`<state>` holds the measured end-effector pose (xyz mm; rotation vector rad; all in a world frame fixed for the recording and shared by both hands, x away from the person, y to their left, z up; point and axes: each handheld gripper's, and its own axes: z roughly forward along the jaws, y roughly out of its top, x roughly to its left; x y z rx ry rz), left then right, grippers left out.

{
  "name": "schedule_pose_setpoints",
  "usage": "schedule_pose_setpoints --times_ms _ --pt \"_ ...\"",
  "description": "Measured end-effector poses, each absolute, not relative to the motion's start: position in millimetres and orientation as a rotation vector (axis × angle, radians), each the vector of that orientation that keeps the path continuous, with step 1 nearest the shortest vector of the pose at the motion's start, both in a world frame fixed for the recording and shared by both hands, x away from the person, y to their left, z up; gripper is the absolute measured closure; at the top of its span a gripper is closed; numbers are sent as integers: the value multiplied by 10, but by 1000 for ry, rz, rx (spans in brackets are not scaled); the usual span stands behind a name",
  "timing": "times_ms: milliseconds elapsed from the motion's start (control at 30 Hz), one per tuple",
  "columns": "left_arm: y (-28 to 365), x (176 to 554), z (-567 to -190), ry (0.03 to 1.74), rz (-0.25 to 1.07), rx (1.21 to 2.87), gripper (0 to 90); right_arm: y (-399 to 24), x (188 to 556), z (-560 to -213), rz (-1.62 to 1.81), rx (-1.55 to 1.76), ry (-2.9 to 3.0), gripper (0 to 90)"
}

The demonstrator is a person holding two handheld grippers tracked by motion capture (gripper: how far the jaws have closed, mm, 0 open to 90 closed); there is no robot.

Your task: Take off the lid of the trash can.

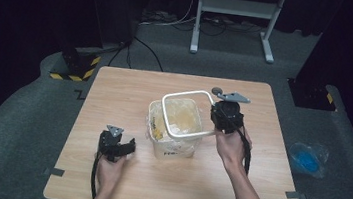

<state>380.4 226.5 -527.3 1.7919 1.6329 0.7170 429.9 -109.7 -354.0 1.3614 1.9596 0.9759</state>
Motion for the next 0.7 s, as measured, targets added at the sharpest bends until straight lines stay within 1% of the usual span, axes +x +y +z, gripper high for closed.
schedule_pose_setpoints --times_ms 700 --pt "2267 3805 -5272 1630 717 1799 232 -1474 4234 -3541 957 1402 1900 819"
